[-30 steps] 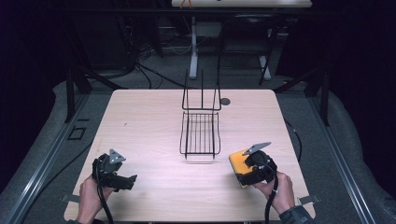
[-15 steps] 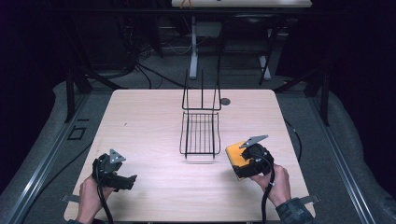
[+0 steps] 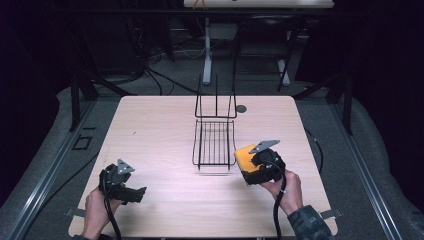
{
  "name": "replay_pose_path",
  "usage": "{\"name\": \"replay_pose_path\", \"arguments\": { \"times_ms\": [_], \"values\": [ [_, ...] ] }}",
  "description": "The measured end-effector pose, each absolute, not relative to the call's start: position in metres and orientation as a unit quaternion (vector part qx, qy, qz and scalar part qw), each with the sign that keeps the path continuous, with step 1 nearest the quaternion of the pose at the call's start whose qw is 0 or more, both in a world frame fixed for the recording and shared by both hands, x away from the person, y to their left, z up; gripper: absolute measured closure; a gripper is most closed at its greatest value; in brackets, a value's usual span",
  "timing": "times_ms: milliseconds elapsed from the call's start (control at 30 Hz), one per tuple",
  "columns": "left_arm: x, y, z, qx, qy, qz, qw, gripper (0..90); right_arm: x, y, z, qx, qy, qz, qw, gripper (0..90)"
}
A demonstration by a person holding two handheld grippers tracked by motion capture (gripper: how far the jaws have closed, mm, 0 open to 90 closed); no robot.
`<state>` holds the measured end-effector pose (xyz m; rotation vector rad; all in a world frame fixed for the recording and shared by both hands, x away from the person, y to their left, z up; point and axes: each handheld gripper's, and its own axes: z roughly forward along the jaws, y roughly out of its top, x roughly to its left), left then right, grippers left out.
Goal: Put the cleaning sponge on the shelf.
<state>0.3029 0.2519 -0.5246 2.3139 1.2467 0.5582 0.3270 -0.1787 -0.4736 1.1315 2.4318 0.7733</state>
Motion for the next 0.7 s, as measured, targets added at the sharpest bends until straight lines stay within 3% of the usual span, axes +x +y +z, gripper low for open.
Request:
{"name": "replay_pose_path", "arguments": {
  "times_ms": [700],
  "values": [
    [0.303,0.251,-0.524,0.838,0.452,0.202,0.231,2.0,0.347,-0.156,-0.472,0.391,0.853,0.294,0.18,23.0]
  ]
}}
